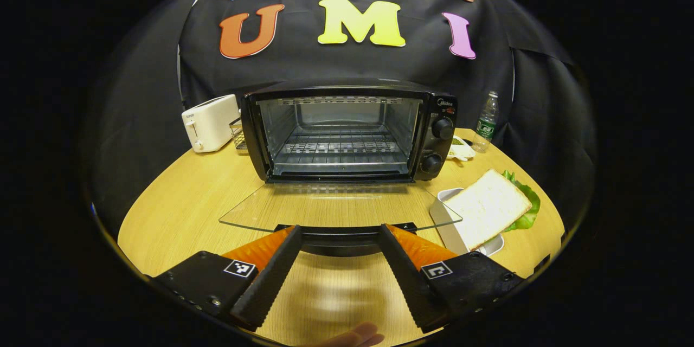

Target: Open the electric oven with the left hand, put the food in, and close the electric oven.

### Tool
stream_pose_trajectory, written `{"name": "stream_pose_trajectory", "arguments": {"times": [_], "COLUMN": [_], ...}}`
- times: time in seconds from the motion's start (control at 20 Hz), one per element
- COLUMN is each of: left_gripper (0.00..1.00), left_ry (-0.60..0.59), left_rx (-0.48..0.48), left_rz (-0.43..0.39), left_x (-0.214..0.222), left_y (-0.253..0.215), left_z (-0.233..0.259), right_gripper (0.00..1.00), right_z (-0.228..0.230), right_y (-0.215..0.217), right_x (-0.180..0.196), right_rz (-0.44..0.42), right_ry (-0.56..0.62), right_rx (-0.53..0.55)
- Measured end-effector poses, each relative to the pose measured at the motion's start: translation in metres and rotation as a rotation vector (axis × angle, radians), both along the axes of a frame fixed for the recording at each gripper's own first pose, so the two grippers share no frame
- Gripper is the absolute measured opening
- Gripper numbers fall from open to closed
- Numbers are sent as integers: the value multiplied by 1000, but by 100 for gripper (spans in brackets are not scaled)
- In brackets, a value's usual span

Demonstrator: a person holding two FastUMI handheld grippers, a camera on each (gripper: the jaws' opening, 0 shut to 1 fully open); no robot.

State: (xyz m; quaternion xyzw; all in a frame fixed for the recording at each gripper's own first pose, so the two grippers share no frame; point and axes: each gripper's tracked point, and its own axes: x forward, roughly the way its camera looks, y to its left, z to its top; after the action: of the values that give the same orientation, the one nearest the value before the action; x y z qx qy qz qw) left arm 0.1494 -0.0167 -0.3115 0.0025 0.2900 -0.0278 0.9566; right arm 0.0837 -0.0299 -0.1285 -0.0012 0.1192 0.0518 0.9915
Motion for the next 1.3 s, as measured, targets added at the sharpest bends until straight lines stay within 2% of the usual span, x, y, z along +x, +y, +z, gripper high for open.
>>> {"name": "stream_pose_trajectory", "arguments": {"times": [0.2,0.3,0.45,0.55,0.75,0.95,1.0,1.05,1.3], "left_gripper": [95,94,94,95,95,94,93,94,94], "left_ry": [-25,-1,-17,-48,-96,-194,-219,-234,-377], "left_rx": [-3,-8,-21,5,-44,-7,10,23,15], "left_rz": [2,6,21,55,59,46,44,42,57], "left_x": [-3,-6,-4,-2,-15,-42,-49,-56,-79], "left_y": [0,0,4,17,27,35,36,39,41], "left_z": [-11,-22,-30,-24,-9,30,40,49,136], "right_gripper": [98,94,94,94,94,94,98,92,87], "right_z": [-19,-31,-50,-59,-89,-129,-139,-151,-201], "right_y": [17,30,45,47,51,63,69,75,86], "right_x": [22,31,43,56,86,113,117,120,136], "right_rz": [43,71,130,142,177,254,285,313,394], "right_ry": [87,133,207,239,355,497,538,585,779], "right_rx": [49,64,55,44,36,56,66,78,112]}}
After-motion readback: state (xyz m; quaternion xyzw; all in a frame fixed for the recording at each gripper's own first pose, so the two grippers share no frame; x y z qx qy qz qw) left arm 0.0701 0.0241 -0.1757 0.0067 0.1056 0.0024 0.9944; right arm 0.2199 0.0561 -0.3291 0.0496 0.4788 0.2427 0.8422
